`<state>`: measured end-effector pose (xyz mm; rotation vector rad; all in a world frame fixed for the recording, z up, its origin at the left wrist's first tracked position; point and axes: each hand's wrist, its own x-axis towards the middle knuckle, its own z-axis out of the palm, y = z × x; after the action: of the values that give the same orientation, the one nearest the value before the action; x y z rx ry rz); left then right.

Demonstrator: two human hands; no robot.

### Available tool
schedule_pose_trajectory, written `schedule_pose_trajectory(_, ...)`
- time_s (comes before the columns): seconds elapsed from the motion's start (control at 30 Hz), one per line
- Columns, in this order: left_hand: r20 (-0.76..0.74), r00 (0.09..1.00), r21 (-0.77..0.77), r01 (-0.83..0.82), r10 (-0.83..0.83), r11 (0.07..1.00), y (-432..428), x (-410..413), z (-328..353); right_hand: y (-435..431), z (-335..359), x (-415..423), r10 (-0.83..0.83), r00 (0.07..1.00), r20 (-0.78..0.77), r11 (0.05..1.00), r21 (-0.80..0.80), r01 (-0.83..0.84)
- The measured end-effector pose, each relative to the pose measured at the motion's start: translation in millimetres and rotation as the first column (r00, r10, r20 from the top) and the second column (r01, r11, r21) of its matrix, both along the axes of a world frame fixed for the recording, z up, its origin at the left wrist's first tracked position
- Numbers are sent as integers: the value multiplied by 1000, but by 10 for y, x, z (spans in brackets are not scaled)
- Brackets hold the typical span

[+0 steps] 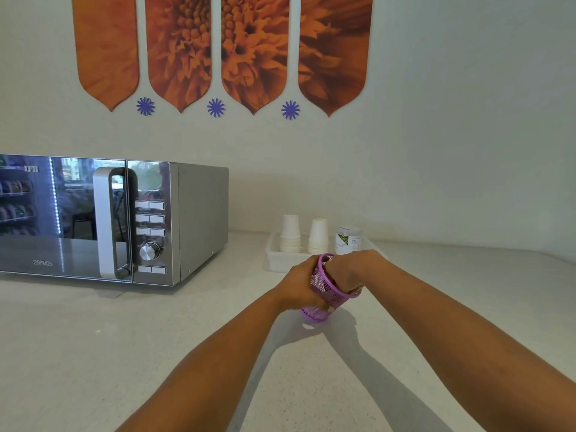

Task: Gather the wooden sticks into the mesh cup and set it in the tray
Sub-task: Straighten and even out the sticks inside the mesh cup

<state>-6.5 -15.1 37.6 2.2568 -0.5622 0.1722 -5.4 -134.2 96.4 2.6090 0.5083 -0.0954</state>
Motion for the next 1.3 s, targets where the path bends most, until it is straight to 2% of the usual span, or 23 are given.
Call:
schedule_pose_trajectory(0.07,-3,1000,-8,10,-10,1000,7,-3,1,12,-1,-3,-9,999,-47,1000,-9,9)
schedule_pose_trajectory(0.33,-21,998,-67,50,-51,997,48,-15,-15,2,5,26,-9,997,-82,982,185,24)
schedule_pose_trajectory(0.7,-56,995,-133,77,-85,988,63,-7,-63,32,64,6,-62,985,-163,912,391,123)
schedule_pose_trajectory(0.77,-63,994,-148,74,-84,986,68,-6,-71,12,82,-2,-103,977,-189,883,435,177)
schedule_pose_trajectory(0.87,-68,994,-153,80,-91,985,69,-9,-70,-14,133,-38,-132,954,-270,789,553,266)
schedule_pose_trajectory(1.0,-82,991,-169,87,-102,982,69,-15,-68,-63,177,-74,-74,920,-385,682,653,329)
schedule_pose_trajectory(1.17,-82,991,-180,91,-107,979,76,-14,-83,-140,140,-96,19,850,-526,620,674,403)
schedule_pose_trajectory(1.23,-86,990,-183,93,-110,979,71,-10,-84,-152,147,-133,64,837,-544,687,632,358)
schedule_pose_trajectory(1.3,-89,990,-187,89,-107,978,69,-9,-86,-133,148,-155,70,865,-496,822,520,232)
